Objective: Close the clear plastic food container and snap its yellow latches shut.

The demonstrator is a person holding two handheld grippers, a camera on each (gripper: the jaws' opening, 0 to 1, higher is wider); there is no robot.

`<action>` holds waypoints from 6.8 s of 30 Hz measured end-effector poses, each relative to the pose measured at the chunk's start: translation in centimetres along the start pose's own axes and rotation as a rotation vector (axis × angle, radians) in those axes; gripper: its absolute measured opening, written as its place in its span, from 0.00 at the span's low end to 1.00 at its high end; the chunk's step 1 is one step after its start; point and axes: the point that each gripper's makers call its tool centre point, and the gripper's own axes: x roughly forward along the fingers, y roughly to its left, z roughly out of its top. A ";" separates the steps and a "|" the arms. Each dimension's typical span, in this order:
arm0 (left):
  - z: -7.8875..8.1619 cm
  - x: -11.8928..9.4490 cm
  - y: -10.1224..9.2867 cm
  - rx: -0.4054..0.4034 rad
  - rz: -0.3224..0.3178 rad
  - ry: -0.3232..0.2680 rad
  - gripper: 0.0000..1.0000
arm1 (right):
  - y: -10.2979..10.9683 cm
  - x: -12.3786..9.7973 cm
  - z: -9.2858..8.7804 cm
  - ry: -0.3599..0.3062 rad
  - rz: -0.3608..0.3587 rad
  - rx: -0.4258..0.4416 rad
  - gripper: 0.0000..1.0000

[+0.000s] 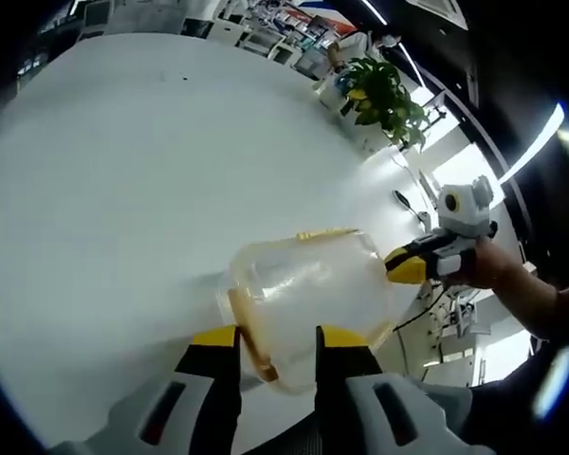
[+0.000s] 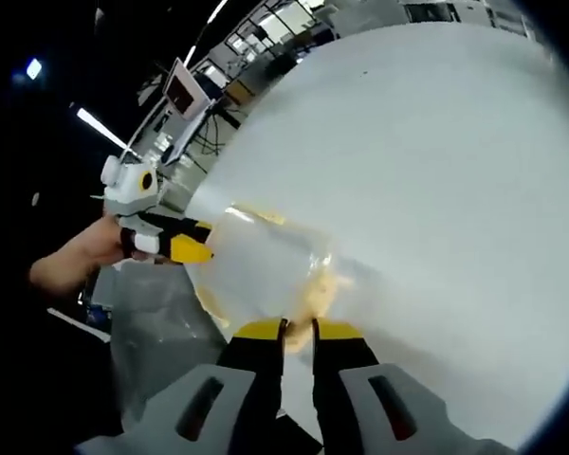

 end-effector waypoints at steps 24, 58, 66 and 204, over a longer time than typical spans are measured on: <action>-0.2 -0.4 -0.5 0.203 -0.012 0.036 0.29 | 1.7 -1.4 2.8 -0.136 0.057 -0.116 0.10; 1.2 1.1 -7.3 1.020 0.015 0.075 0.24 | 7.1 3.8 2.6 0.022 0.047 -0.843 0.29; 0.5 1.0 -8.0 1.030 0.009 0.086 0.25 | 6.3 4.1 3.5 0.036 0.039 -0.849 0.29; -1.0 1.8 -3.5 1.217 0.081 0.379 0.98 | 1.9 3.8 0.5 0.370 -0.197 -1.222 0.91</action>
